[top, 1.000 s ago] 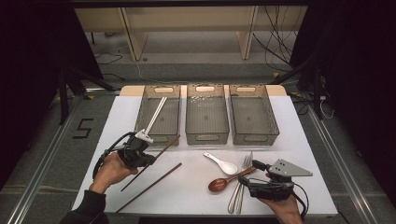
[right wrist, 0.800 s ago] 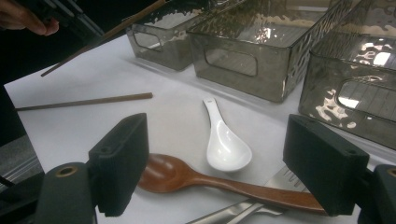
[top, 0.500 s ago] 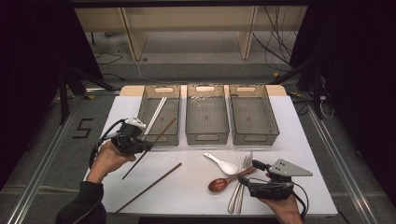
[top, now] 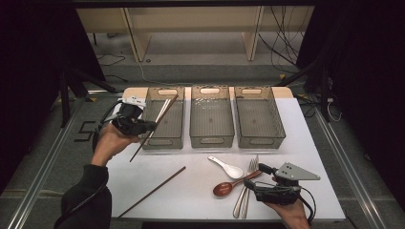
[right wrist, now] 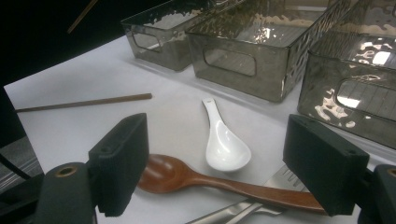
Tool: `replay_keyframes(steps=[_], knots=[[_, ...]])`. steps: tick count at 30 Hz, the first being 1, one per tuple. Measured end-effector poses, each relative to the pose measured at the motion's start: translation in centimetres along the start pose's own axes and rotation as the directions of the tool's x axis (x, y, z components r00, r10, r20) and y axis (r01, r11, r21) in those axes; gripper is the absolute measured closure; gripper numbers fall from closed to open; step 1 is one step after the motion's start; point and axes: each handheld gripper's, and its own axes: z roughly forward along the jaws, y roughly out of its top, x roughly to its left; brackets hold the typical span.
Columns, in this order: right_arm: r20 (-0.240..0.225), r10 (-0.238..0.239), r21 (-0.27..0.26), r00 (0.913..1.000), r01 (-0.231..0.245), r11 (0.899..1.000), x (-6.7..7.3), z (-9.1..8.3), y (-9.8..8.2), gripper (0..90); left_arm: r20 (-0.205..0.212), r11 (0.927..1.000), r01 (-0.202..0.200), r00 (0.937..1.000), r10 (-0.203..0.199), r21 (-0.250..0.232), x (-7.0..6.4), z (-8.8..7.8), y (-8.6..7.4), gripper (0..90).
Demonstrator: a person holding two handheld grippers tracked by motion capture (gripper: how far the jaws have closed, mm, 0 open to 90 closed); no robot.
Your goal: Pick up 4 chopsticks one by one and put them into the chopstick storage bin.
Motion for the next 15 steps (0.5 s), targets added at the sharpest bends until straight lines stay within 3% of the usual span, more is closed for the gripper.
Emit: replay_keyframes(steps=[11, 15], knots=[[-0.001, 0.005, 0.003, 1.0, -0.005, 1.0, 0.0, 0.0, 0.0, 23.2, -0.046, 0.9969, 0.016, 0.9987, -0.02, -0.077, 1.7, 0.7, 2.8, 84.2], [-0.002, 0.004, 0.003, 1.0, -0.004, 1.0, -0.1, 0.0, 0.0, 23.2, -0.064, 0.9972, 0.023, 0.9976, -0.028, -0.072, 2.5, 1.4, 3.7, 84.2]])
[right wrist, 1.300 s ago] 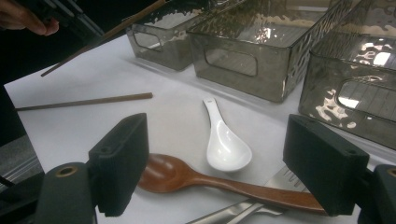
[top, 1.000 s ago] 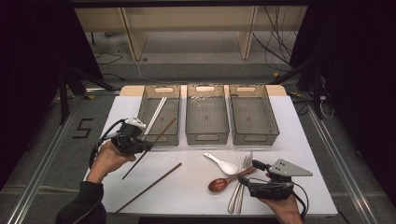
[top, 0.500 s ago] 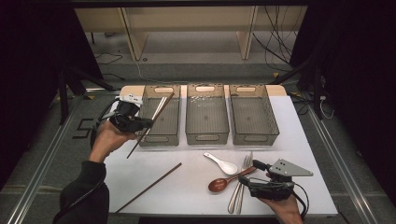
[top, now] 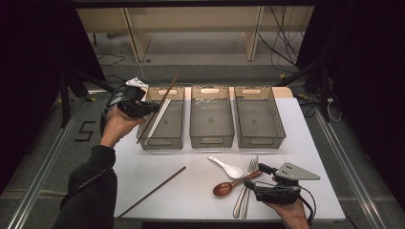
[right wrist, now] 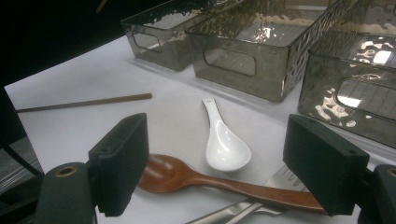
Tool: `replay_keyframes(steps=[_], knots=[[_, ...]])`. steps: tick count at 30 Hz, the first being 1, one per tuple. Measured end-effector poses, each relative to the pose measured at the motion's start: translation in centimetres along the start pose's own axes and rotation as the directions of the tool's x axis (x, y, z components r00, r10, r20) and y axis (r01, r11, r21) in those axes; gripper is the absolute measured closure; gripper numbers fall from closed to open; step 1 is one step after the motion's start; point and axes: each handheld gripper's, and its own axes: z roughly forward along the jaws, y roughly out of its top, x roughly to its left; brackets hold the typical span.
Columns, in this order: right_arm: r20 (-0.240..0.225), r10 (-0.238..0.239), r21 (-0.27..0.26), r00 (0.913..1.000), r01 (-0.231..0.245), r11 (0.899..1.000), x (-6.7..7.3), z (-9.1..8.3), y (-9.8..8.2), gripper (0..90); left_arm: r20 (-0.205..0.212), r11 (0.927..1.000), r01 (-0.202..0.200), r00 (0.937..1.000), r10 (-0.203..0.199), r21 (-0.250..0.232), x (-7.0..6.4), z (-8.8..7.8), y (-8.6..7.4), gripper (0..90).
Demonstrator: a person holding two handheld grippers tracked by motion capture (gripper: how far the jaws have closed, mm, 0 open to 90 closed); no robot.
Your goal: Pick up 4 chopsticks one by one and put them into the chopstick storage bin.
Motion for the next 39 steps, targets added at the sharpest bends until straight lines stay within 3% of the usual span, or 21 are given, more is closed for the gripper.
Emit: replay_keyframes(steps=[14, 26, 39], knots=[[-0.002, 0.0, -0.001, 1.0, 0.0, 1.0, 0.0, 0.0, 0.0, 23.2, -0.057, 0.9995, 0.029, 0.9979, -0.03, -0.017, 1.8, 2.2, 0.8, 84.2], [-0.003, 0.001, -0.001, 1.0, -0.001, 1.0, 0.0, 0.0, 0.0, 23.2, -0.094, 0.9993, 0.021, 0.9953, -0.023, -0.03, 2.0, 4.1, 0.0, 84.1], [-0.003, 0.002, -0.001, 1.0, -0.002, 1.0, 0.0, 0.0, 0.0, 23.2, -0.102, 0.9991, 0.037, 0.9941, -0.038, -0.02, 2.4, 5.3, -1.3, 84.0]])
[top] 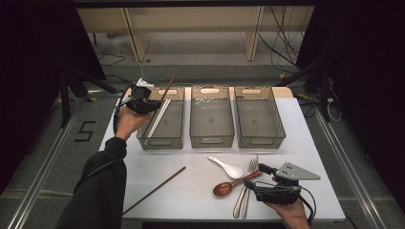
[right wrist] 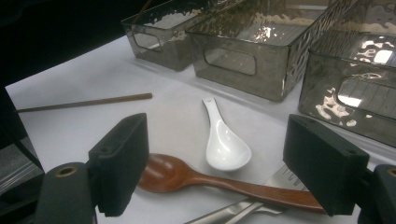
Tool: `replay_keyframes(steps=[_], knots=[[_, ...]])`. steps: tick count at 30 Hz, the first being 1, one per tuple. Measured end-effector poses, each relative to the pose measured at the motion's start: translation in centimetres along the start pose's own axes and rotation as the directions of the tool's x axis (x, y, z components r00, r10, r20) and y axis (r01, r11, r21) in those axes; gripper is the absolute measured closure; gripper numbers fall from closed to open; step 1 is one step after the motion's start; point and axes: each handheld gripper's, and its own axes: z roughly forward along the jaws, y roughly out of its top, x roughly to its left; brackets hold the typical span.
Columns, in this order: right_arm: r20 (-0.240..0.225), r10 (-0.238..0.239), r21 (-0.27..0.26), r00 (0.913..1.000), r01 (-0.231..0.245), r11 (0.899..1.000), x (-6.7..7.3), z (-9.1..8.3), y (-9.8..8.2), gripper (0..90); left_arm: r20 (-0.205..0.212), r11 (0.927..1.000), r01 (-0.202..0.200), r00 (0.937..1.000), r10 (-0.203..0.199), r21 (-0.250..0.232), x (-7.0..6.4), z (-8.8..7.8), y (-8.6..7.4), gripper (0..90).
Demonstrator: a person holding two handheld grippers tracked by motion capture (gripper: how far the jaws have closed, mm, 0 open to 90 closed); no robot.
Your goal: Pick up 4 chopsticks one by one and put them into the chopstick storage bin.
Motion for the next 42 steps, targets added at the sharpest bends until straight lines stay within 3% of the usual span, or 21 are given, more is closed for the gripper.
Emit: replay_keyframes(steps=[24, 33, 42], knots=[[-0.001, 0.0, 0.0, 1.0, 0.0, 1.0, 0.0, 0.0, 0.0, 23.2, 0.003, 0.9971, 0.019, 0.9998, -0.02, 0.073, 0.2, 2.0, -1.8, 83.7], [-0.001, -0.001, 0.0, 1.0, 0.001, 1.0, 0.0, 0.0, 0.0, 23.2, -0.005, 0.9951, 0.044, 0.999, -0.044, 0.089, 0.3, 2.4, -2.2, 82.7], [0.0, -0.001, 0.001, 1.0, 0.001, 1.0, 0.0, 0.0, 0.0, 23.2, 0.009, 0.9899, 0.087, 0.996, -0.089, 0.111, 0.2, 1.2, -2.1, 58.9]])
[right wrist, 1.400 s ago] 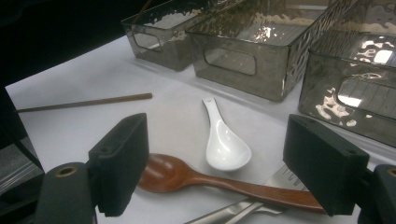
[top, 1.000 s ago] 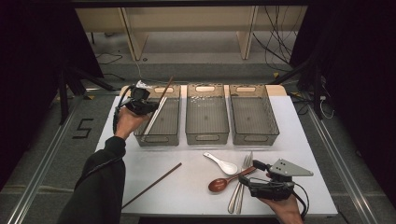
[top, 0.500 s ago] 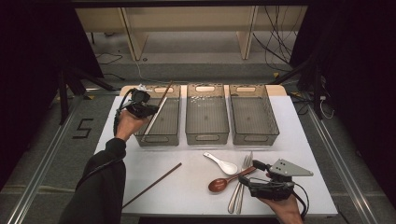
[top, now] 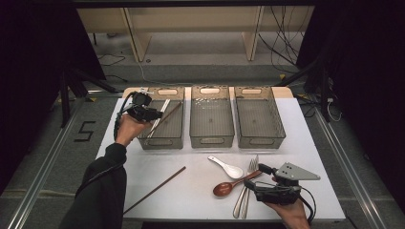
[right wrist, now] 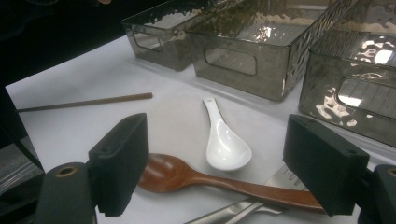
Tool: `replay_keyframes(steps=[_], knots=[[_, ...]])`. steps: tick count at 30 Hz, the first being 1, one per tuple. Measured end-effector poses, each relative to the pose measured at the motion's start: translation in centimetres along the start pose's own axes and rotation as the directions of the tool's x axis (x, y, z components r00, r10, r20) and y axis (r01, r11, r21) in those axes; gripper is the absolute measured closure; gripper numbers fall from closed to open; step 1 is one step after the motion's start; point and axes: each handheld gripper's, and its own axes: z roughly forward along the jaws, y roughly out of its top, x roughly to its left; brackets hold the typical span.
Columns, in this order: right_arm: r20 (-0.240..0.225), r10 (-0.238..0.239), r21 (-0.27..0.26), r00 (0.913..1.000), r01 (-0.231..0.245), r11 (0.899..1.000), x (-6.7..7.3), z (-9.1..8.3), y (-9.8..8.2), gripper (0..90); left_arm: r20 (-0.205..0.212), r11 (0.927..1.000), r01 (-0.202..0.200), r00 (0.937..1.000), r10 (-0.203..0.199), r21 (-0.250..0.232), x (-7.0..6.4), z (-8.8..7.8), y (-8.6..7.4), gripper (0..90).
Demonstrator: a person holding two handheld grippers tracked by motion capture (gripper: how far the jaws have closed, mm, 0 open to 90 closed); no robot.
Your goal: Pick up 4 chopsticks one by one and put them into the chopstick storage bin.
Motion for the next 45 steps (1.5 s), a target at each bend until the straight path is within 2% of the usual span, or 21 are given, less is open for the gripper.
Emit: replay_keyframes(steps=[3, 5, 9, 15, 21, 26, 30, 35, 40, 45], knots=[[0.0, 0.0, -0.002, 1.0, 0.0, 1.0, 0.0, 0.0, 0.0, 23.2, 0.034, 0.9998, 0.021, 0.9992, -0.021, 0.008, -0.3, -0.6, -0.3, 52.1], [0.001, 0.0, -0.001, 1.0, 0.0, 1.0, 0.0, 0.0, 0.0, 23.2, 0.052, 0.9996, 0.018, 0.9984, -0.019, 0.022, -0.6, -1.0, -0.6, 45.4], [0.001, -0.001, -0.001, 1.0, 0.001, 1.0, 0.0, 0.0, 0.0, 23.2, 0.086, 0.9992, 0.032, 0.9957, -0.033, 0.023, -1.0, -1.6, -1.6, 38.6], [0.001, 0.0, 0.0, 1.0, 0.0, 1.0, 0.0, 0.0, 0.0, 23.2, 0.119, 0.9996, 0.021, 0.9927, -0.023, 0.018, -2.0, -2.7, -3.2, 30.8], [0.002, 0.0, -0.001, 1.0, 0.0, 1.0, 0.0, 0.0, 0.0, 23.2, 0.13, 1.0, 0.002, 0.9915, -0.003, 0.005, -2.9, -4.0, -4.1, 26.2], [0.001, -0.004, -0.001, 1.0, 0.004, 1.0, 0.1, 0.0, 0.0, 23.2, 0.128, 0.9995, -0.028, 0.9914, 0.025, 0.017, -3.7, -4.9, -4.7, 23.8], [0.001, -0.004, -0.001, 1.0, 0.004, 1.0, 0.1, 0.0, 0.0, 23.2, 0.13, 0.9991, -0.03, 0.9911, 0.026, 0.029, -4.2, -5.3, -5.4, 23.1], [0.001, -0.007, -0.002, 1.0, 0.007, 1.0, 0.1, -0.1, 0.0, 23.2, 0.144, 0.9952, -0.055, 0.9886, 0.043, 0.081, -5.1, -5.0, -6.5, 21.7], [0.001, -0.007, -0.001, 1.0, 0.007, 1.0, 0.1, -0.1, 0.0, 23.2, 0.146, 0.9915, -0.072, 0.9877, 0.056, 0.108, -5.9, -4.9, -7.3, 20.6], [0.003, -0.008, -0.004, 1.0, 0.008, 1.0, 0.1, -0.1, 0.0, 23.2, 0.14, 0.9839, -0.094, 0.9875, 0.073, 0.152, -6.7, -4.8, -8.6, 19.5]])
